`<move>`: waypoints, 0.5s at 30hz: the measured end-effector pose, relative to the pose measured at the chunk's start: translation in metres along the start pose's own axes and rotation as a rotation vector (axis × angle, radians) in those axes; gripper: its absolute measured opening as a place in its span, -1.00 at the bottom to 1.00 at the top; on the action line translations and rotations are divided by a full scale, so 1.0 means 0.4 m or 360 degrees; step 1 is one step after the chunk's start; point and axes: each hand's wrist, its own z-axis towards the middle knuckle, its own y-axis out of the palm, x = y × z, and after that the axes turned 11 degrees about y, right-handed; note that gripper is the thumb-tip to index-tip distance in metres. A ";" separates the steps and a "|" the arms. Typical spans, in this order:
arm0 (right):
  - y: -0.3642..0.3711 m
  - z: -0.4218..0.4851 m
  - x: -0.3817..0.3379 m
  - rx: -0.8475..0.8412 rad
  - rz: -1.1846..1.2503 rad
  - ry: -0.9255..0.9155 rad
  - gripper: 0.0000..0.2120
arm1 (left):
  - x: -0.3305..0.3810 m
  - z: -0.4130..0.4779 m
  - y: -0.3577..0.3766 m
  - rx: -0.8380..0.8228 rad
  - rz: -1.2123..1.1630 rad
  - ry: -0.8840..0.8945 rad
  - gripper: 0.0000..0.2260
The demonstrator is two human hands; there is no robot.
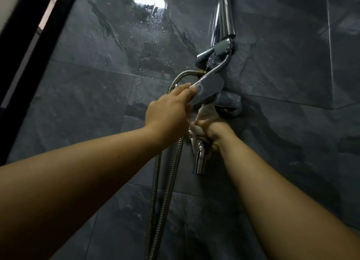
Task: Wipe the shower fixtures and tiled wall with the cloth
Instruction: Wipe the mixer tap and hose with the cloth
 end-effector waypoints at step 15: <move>0.031 -0.134 0.133 0.0475 -0.0615 -0.0363 -0.44 | 0.021 -0.008 0.013 0.0036 -0.0072 -0.0071 -0.58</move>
